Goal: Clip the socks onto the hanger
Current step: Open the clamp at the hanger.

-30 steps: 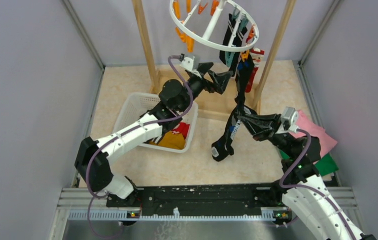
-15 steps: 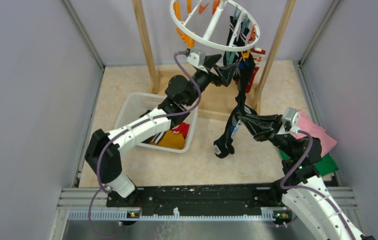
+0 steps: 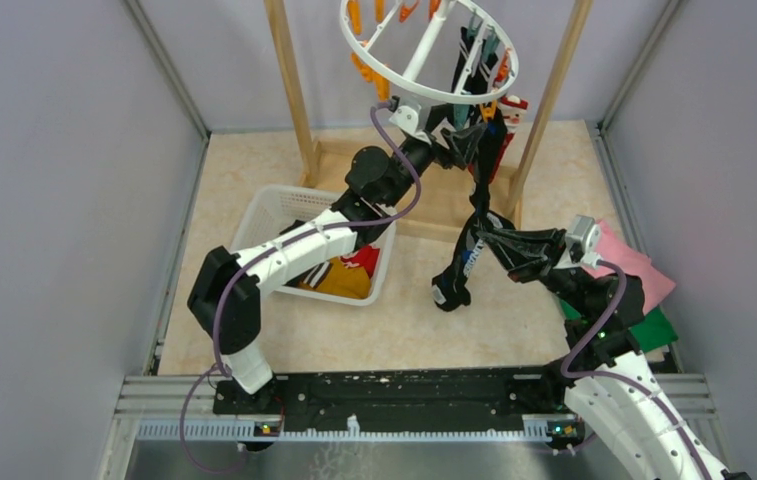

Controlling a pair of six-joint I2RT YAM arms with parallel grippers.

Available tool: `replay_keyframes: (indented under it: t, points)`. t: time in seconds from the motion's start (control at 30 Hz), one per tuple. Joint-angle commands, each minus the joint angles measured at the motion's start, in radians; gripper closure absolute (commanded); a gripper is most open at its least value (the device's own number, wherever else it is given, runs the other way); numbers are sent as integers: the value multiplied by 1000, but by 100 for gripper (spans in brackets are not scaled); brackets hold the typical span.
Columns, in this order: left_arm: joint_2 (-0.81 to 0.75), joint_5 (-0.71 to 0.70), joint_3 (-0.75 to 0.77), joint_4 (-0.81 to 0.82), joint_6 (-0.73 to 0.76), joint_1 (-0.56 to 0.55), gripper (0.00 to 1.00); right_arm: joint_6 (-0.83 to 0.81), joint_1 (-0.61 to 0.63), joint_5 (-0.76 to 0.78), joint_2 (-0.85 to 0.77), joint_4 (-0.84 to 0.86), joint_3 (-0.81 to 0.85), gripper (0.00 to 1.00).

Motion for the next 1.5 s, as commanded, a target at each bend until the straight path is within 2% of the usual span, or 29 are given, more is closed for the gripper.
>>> replay_keyframes:
  t: [0.0, 0.23, 1.1, 1.33, 1.47]
  points:
    - [6, -14, 56, 72, 33, 6, 19, -8, -10, 4, -10, 41, 23, 100]
    - [24, 18, 105, 32, 12, 16, 26, -8, -11, 5, -7, 48, 24, 100]
    - [63, 93, 148, 11, -37, 46, 31, -6, -15, 5, -2, 56, 26, 100]
    - [78, 98, 164, 8, -64, 46, 37, -5, -18, 5, -2, 57, 25, 100]
    - [82, 105, 171, 8, -78, 46, 44, -5, -19, 5, -4, 57, 25, 100]
